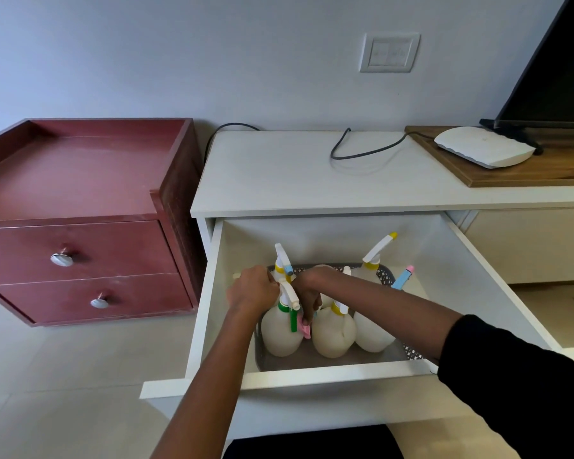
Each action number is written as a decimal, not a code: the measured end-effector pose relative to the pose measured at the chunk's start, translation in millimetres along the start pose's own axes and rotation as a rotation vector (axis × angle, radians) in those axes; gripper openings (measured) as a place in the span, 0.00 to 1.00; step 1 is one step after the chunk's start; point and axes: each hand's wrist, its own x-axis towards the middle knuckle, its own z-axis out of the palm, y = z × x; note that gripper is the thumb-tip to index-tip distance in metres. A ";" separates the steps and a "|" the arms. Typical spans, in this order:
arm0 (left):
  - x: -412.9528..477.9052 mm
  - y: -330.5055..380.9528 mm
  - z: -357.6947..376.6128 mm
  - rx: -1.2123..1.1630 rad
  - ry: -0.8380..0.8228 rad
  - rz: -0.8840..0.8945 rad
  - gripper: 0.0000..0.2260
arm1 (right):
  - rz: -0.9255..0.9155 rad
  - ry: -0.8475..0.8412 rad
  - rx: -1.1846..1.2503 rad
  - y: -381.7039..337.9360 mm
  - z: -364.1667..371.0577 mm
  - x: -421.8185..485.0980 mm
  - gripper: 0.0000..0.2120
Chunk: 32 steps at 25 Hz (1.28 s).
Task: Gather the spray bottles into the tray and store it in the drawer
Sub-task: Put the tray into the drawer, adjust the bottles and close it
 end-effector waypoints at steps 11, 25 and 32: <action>-3.7 0.6 -2.2 -0.025 0.006 0.017 0.10 | -0.005 0.329 0.128 36.8 -13.0 -26.8 0.29; -0.5 1.4 2.1 -0.026 -0.034 0.019 0.09 | 0.101 0.651 0.865 85.3 -28.8 -27.1 0.08; -15.4 7.9 -9.2 0.018 0.010 0.060 0.09 | 0.170 0.858 0.731 67.0 -8.4 -53.4 0.21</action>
